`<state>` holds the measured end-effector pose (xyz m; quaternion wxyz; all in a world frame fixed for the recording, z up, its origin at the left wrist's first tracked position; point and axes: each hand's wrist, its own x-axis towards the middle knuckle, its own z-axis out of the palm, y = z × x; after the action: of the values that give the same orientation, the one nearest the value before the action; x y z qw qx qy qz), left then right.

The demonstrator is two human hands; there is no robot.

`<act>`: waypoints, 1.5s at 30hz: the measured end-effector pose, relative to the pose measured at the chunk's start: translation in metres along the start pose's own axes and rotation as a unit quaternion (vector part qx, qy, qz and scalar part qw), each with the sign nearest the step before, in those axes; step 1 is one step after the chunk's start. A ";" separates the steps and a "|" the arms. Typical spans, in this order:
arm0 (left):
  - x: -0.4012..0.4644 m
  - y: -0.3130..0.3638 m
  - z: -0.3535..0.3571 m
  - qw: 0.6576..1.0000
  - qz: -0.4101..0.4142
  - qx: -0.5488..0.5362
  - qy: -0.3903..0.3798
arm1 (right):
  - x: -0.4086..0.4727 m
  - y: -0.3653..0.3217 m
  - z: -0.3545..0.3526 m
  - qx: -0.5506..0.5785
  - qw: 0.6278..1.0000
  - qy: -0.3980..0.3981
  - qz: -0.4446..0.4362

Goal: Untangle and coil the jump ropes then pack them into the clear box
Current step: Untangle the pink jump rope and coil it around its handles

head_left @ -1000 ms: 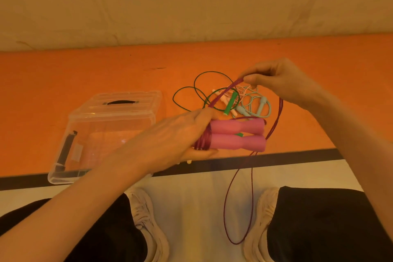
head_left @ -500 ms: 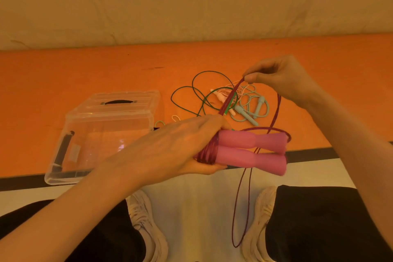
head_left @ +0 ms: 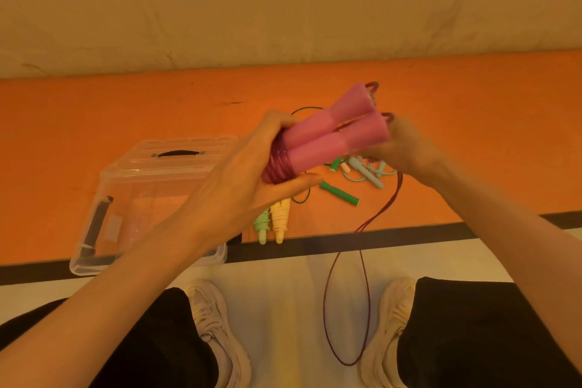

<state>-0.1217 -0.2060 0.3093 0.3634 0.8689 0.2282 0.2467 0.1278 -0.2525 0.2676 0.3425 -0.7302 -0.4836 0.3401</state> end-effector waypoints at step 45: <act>0.006 -0.024 0.004 0.949 -0.063 0.309 -0.007 | -0.065 -0.029 -0.005 0.163 0.934 -0.318 -0.027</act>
<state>-0.1196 -0.1895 0.2908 0.0939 0.9242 0.3447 0.1348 0.0983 -0.3057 0.3049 0.2935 -0.5049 -0.5247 0.6194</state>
